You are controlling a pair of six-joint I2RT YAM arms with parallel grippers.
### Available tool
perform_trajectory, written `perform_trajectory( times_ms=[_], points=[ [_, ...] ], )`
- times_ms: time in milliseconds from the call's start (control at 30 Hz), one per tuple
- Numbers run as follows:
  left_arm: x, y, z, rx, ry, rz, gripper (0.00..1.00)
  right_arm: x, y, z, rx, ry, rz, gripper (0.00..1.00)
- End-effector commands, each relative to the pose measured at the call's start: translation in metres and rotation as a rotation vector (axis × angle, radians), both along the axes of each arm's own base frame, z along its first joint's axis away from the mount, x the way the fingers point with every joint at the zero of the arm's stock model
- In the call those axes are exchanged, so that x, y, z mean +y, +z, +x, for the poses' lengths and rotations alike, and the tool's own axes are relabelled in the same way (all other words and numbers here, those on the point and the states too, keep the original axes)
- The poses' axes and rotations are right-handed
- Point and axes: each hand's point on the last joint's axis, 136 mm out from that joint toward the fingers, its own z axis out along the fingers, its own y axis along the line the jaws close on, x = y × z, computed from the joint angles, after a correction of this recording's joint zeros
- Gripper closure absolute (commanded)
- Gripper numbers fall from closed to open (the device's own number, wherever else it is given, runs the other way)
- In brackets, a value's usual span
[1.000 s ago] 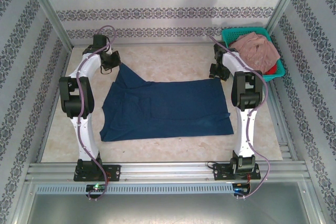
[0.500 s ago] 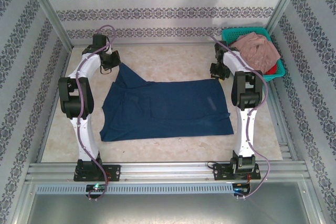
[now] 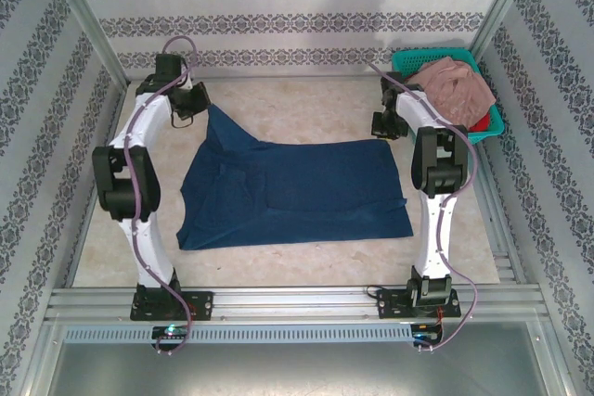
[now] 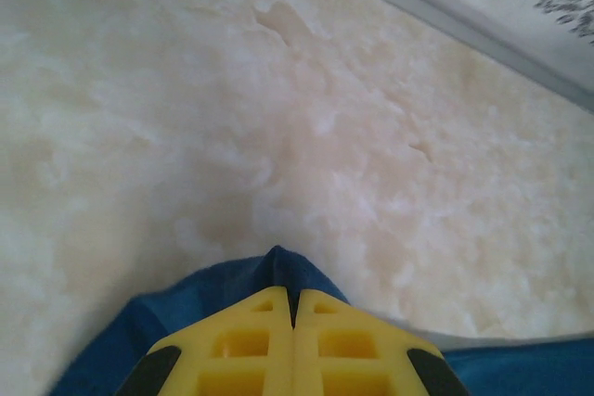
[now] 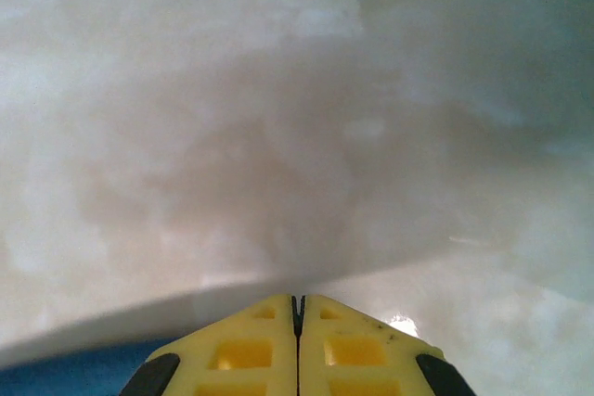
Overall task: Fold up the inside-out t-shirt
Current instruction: Fold the T-shirt at the center of the table.
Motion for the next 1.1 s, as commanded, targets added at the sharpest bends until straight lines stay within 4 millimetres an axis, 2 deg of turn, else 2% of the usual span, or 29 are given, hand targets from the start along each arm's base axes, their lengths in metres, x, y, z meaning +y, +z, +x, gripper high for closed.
perform_trajectory(
  times_ms=[0, 233, 367, 567, 667, 867, 1067],
  points=[
    [-0.009, 0.029, -0.025, -0.039, 0.031, -0.065, 1.00, -0.001, 0.043, 0.001, -0.109, 0.057, -0.035, 0.96],
    [-0.019, 0.022, -0.090, 0.015, 0.046, -0.132, 1.00, -0.003, 0.062, -0.029, -0.141, 0.076, -0.044, 0.96],
    [-0.023, 0.015, -0.131, 0.063, 0.058, -0.161, 1.00, -0.004, 0.064, -0.054, -0.136, 0.071, -0.040, 0.95],
    [-0.035, 0.005, -0.183, 0.150, 0.049, -0.218, 1.00, -0.012, 0.063, -0.082, -0.110, 0.054, -0.061, 0.95],
    [-0.040, 0.002, -0.200, 0.189, 0.040, -0.248, 1.00, -0.014, 0.063, -0.091, -0.095, 0.047, -0.065, 0.95],
    [-0.052, 0.017, -0.213, 0.189, 0.021, -0.325, 1.00, -0.020, 0.065, -0.104, -0.063, 0.044, -0.095, 0.95],
    [-0.054, 0.021, -0.225, 0.209, 0.017, -0.338, 1.00, -0.028, 0.057, -0.119, -0.013, 0.031, -0.139, 0.95]
  ],
)
